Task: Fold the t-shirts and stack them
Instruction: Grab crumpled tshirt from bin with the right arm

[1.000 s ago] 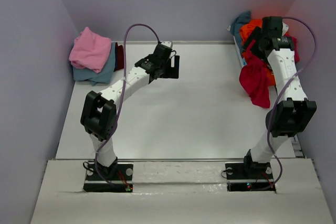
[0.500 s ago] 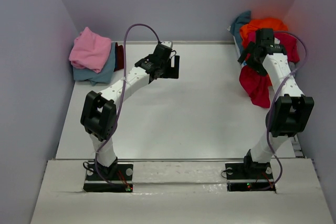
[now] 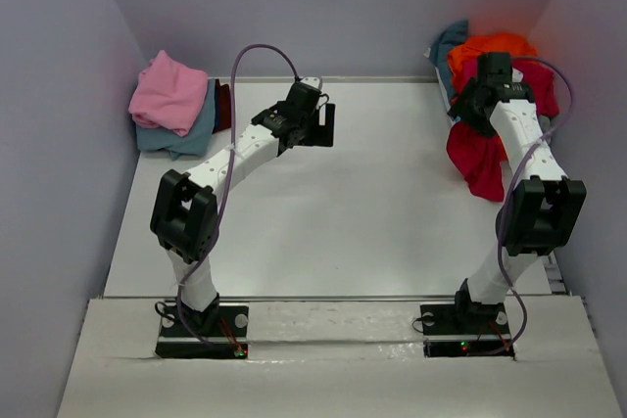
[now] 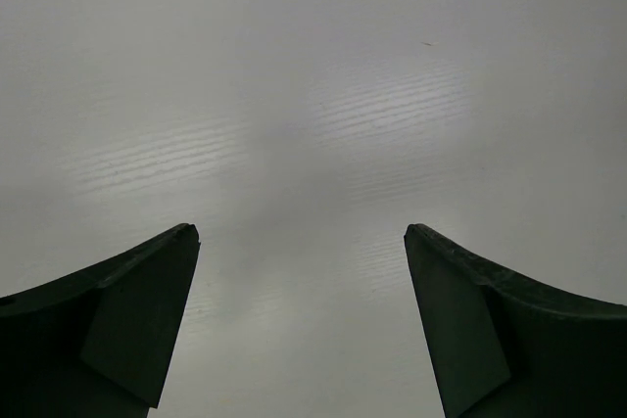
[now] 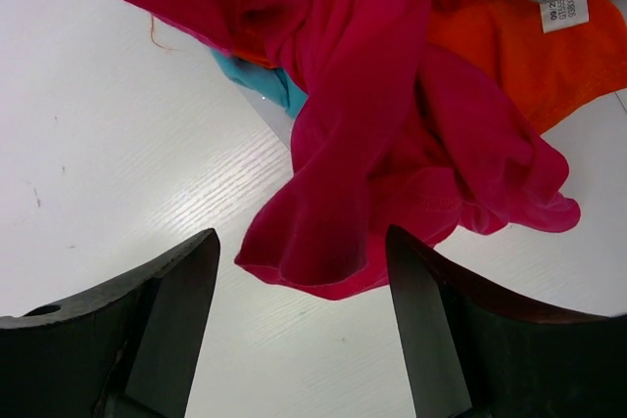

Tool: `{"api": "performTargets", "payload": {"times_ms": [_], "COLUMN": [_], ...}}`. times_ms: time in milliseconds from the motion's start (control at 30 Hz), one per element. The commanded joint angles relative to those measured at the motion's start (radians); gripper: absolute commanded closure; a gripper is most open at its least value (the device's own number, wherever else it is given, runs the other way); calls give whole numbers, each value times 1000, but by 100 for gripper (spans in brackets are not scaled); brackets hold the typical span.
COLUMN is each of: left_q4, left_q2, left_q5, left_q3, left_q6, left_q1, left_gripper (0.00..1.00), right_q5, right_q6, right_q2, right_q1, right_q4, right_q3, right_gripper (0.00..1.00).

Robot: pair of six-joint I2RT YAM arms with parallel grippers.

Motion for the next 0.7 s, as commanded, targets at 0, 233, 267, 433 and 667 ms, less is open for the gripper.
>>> {"api": "performTargets", "payload": {"times_ms": [0,233,267,433,667], "left_q4": [3,3,5,6,15], "left_q2": [-45,-65,-66,-75,-117], "left_q5": [-14,-20,-20,-20,-24], "left_q3": [-6,-29,-33,-40,-75], "left_q6": [14,5,5,2,-6], "left_q1": [-3,-3,-3,-3,-3], "left_gripper": [1,1,1,1,1], "right_q5": [23,6,8,14,-61], "right_q6": [-10,-2,-1,7,-27], "right_q2": [-24,-39,-43,-60,-204], "right_q1": [1,1,1,1,23], "right_q4": [41,48,48,36,1], "right_q3": [20,-12,-17,-43,-40], "right_gripper": [28,72,78,93,93]}}
